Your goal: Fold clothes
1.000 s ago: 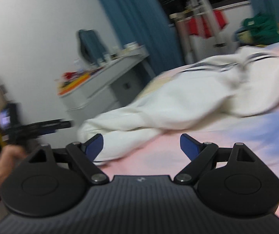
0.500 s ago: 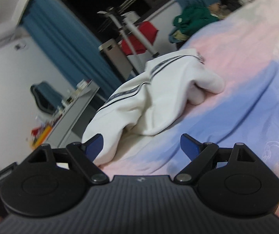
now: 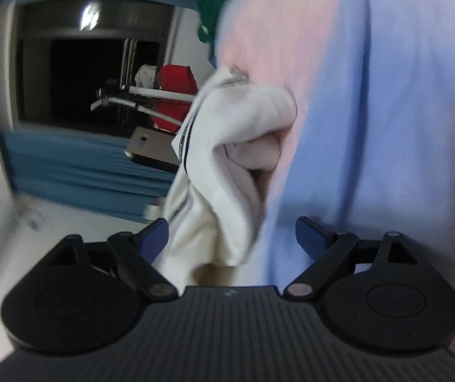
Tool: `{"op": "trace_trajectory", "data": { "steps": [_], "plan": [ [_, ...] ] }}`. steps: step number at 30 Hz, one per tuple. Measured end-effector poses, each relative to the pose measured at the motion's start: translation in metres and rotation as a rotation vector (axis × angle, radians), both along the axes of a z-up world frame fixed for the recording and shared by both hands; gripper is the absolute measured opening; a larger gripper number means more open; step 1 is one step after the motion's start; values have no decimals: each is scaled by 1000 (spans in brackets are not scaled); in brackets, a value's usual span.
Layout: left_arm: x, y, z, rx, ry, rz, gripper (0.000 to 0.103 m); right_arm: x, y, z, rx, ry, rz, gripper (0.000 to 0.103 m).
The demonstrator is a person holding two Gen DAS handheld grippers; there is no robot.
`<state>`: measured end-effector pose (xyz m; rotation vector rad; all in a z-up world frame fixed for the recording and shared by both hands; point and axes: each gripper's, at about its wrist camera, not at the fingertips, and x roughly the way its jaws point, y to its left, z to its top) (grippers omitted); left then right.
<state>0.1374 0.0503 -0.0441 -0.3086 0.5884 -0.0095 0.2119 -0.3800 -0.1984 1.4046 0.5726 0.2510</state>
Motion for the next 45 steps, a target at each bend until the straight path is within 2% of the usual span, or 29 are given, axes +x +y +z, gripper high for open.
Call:
{"op": "trace_trajectory", "data": {
  "steps": [1, 4, 6, 8, 11, 14, 15, 16, 17, 18, 22, 27, 32, 33, 36, 40, 42, 45],
  "plan": [
    [-1, 3, 0, -5, -6, 2, 87, 9, 1, -7, 61, 8, 2, 90],
    [3, 3, -5, 1, -5, 9, 87, 34, 0, -17, 135, -32, -50, 90],
    [8, 5, -11, -10, 5, 14, 87, 55, 1, -24, 170, -19, -81, 89],
    [15, 7, -16, -19, 14, 24, 87, 80, 6, -23, 168, 4, -54, 90],
    [27, 12, -26, -40, 35, 42, 87, 109, 18, -9, 86, 60, -14, 90],
    [40, 16, -36, -60, 60, 50, 87, 131, 26, -8, 63, 111, -21, 88],
    [43, 16, -39, -51, 60, 51, 87, 139, 29, -7, 51, 129, -25, 77],
    [46, 16, -41, -42, 61, 52, 87, 143, 28, -3, 17, 140, -47, 56],
    [48, 17, -42, -37, 63, 54, 87, 146, 25, 2, -26, 139, -78, 40],
    [50, 17, -44, -32, 65, 56, 87, 149, 21, 6, -70, 136, -109, 20],
    [50, 24, -42, -47, 44, 66, 87, 140, -24, 52, -231, 65, -202, 15],
    [42, 27, -34, -49, -8, 56, 87, 128, -81, 110, -432, -27, -316, 15],
    [42, 26, -30, -61, -19, 28, 87, 116, -138, 169, -632, -120, -430, 15],
    [41, 26, -29, -57, -21, 25, 87, 114, -147, 173, -663, -117, -443, 15],
    [41, 25, -26, -51, -25, 17, 87, 102, -181, 166, -694, -79, -507, 15],
    [42, 22, -26, -33, -12, 11, 87, 75, -222, 104, -621, 68, -570, 15],
    [43, 20, -27, -21, -3, 7, 87, 58, -224, 69, -624, 126, -566, 15],
    [45, 16, -28, -4, 10, 2, 87, 45, -229, 33, -614, 204, -531, 16]
  ]
}}
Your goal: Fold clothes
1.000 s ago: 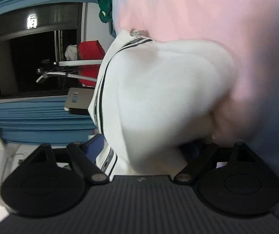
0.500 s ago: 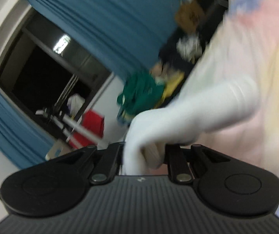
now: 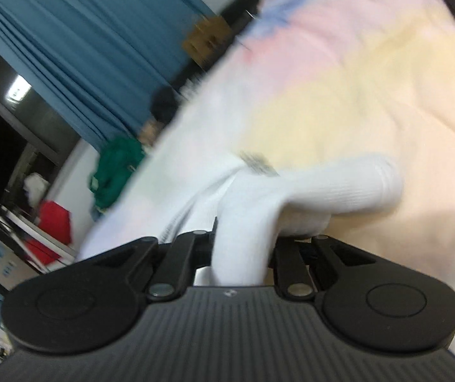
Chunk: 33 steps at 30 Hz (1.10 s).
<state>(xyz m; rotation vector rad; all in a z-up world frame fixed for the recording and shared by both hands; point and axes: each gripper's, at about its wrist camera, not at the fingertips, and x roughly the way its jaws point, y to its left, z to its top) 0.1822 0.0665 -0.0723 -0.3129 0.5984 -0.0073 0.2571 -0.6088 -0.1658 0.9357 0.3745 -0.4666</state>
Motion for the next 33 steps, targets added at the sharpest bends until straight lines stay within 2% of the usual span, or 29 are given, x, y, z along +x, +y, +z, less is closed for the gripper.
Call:
{"op": "trace_trajectory", "data": {
  "steps": [2, 5, 6, 7, 9, 17, 20, 24, 27, 33],
  "plan": [
    [1, -2, -1, 12, 9, -4, 87, -3, -6, -7, 38, 11, 22, 20],
    [-1, -4, 0, 23, 13, -11, 87, -11, -6, 1, 55, 42, 41, 38],
    [-3, -5, 0, 25, 12, -14, 87, -12, -1, 6, 54, 52, 51, 49],
    [-4, -5, 1, 28, 12, -17, 87, -13, 4, 11, 53, 60, 62, 67],
    [-7, -6, 2, 33, 12, -23, 87, -33, 23, 18, 39, 68, 74, 79],
    [-21, -8, 8, 61, 5, -38, 87, -96, 112, 76, -98, 170, 207, 80],
    [-30, -7, 11, 59, 1, -39, 87, -124, 150, 90, -150, 145, 258, 80],
    [-41, -5, 13, 67, 0, -41, 87, -146, 191, 101, -200, 76, 386, 80],
    [-47, -8, 14, 87, -3, -51, 87, -148, 217, 107, -287, 70, 473, 80],
    [-57, -15, 16, 146, -16, -52, 87, -149, 247, 109, -384, 34, 606, 80]
  ]
}}
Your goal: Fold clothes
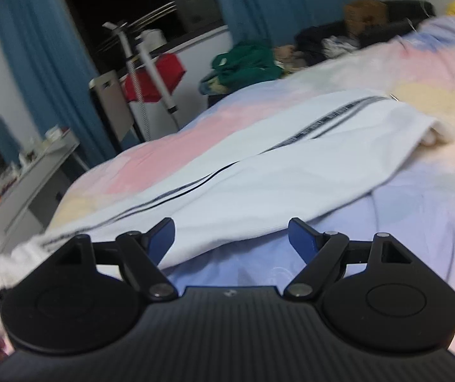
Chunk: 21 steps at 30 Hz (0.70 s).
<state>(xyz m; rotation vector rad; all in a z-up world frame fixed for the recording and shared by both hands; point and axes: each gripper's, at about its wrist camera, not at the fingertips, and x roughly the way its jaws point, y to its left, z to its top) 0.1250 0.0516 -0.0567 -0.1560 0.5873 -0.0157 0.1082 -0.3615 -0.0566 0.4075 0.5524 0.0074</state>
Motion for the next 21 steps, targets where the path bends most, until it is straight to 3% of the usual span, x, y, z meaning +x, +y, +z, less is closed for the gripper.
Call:
{"op": "trace_trajectory", "data": {
  "steps": [5, 9, 14, 17, 21],
  "plan": [
    [-5, 2, 1, -7, 14, -21, 88, 0, 5, 2, 6, -39, 49, 84],
    [-4, 10, 6, -23, 41, -71, 94, 2, 0, -1, 44, -35, 73, 84],
    [17, 35, 35, 29, 46, -129, 98, 4, -1, -7, 67, -19, 80, 84],
    [40, 81, 57, 7, 52, -41, 98, 8, 1, -10, 82, -11, 98, 84],
    [86, 163, 69, -127, 96, 81, 98, 22, 9, -17, 93, 20, 118, 84]
  ]
}}
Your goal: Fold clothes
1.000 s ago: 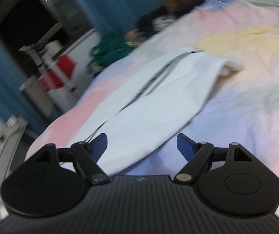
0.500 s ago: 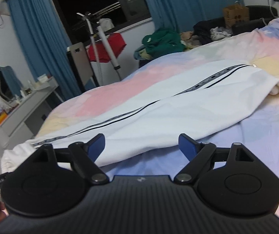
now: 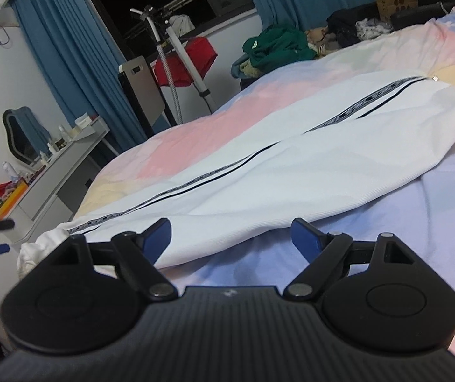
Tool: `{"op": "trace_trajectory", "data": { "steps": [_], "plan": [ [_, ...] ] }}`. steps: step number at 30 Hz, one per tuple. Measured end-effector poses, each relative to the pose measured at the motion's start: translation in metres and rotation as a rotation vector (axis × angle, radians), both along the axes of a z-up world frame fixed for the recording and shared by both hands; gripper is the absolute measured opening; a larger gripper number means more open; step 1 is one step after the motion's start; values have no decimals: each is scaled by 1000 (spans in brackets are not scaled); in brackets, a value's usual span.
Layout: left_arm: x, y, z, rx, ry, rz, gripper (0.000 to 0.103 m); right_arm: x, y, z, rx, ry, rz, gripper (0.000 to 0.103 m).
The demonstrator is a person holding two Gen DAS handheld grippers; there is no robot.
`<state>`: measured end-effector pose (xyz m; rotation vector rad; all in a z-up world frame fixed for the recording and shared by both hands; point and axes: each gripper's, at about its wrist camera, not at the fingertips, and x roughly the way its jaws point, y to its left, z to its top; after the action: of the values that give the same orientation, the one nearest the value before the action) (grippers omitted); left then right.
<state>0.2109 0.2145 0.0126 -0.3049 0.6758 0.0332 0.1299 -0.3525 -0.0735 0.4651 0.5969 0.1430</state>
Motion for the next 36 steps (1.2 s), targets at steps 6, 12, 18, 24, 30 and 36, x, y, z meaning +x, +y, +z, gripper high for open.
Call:
{"op": "trace_trajectory", "data": {
  "steps": [6, 12, 18, 24, 30, 36],
  "plan": [
    [74, 93, -28, -133, 104, 197, 86, 32, 18, -20, -1, 86, 49, 84],
    [132, 131, -68, -272, 239, 159, 62, 59, 37, -31, -59, 122, 79, 84],
    [154, 129, -77, -185, 340, 133, 34, 79, 43, -44, -46, 180, 106, 84],
    [133, 104, -42, -87, 237, 135, 6, 75, 39, -41, -30, 169, 99, 84],
    [67, 59, 44, -31, 65, 46, 5, 61, 33, -35, -25, 139, 90, 84],
    [-49, 2, 125, 30, -92, -118, 5, 43, 25, -25, 4, 91, 83, 84]
  ]
}}
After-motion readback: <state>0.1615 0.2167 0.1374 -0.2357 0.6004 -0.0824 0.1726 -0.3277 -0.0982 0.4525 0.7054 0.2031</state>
